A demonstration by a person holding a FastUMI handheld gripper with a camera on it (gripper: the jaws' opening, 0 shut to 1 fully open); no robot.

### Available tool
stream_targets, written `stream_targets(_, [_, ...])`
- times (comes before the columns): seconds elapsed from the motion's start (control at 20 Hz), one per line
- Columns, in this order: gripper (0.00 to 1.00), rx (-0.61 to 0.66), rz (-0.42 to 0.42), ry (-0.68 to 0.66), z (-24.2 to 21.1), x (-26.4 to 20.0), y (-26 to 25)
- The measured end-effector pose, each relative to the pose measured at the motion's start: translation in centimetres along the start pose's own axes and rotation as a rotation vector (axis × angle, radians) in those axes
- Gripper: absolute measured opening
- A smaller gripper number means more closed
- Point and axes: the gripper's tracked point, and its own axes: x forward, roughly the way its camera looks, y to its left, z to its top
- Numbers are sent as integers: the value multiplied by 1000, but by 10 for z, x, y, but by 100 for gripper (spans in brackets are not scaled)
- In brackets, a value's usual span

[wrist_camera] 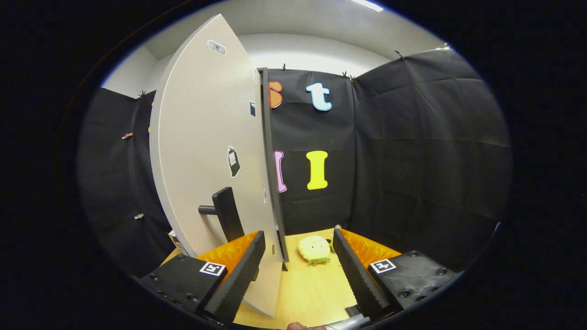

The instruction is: Open the shoe cabinet door, grab the shoes and put them into the shoe cabinet, then close the shoe cabinet door.

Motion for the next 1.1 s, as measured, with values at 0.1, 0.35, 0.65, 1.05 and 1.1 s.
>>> stream_targets(0.1, [98, 10, -5, 1, -4, -1, 24])
stream_targets(0.35, [98, 54, 26, 20, -13, 4, 78])
stream_targets(0.65, [98, 68, 108, 29, -18, 22, 131])
stream_targets(1.05, [99, 4, 169, -5, -11, 28, 173])
stream_targets(1.1, [99, 5, 167, -8, -10, 28, 173])
